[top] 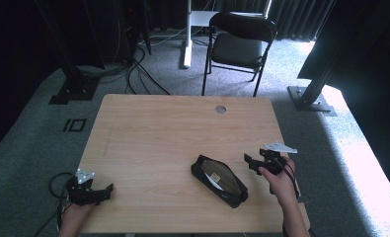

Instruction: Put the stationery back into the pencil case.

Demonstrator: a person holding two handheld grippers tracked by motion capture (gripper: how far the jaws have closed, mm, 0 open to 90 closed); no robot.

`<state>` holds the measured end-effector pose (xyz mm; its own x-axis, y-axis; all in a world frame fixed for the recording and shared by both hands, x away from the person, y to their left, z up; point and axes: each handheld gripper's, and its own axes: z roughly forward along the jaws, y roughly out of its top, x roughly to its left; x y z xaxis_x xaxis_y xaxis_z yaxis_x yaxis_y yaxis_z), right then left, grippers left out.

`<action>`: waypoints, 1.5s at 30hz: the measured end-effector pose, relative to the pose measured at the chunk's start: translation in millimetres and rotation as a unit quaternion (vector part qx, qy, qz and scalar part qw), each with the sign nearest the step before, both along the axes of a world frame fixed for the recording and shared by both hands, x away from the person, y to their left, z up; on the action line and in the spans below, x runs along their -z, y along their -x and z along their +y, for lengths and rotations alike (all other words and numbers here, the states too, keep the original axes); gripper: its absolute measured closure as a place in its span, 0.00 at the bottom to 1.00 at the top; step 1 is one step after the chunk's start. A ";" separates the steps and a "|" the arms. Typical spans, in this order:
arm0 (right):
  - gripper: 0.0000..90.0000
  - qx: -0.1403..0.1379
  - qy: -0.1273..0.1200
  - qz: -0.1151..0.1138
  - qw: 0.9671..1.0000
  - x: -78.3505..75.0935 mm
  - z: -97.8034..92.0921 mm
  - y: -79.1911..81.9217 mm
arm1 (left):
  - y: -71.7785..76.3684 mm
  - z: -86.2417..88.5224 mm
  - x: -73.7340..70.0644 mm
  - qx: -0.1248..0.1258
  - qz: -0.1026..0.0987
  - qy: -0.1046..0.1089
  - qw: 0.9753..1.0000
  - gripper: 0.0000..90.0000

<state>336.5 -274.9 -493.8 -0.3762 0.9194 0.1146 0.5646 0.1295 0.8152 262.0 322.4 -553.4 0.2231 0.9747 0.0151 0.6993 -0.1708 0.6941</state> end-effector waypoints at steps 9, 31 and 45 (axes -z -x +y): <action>0.29 0.020 0.009 0.014 1.000 15.4 -10.8 9.5 | 0.0 0.0 0.0 0.000 0.000 0.000 1.000 0.01; 0.22 0.085 0.002 0.060 0.995 39.9 -33.5 42.6 | 0.0 0.1 0.1 0.000 0.000 -0.001 1.000 0.01; 0.15 0.121 0.019 0.057 0.991 50.9 -40.9 60.1 | 0.0 0.1 0.1 0.001 0.000 -0.001 1.000 0.01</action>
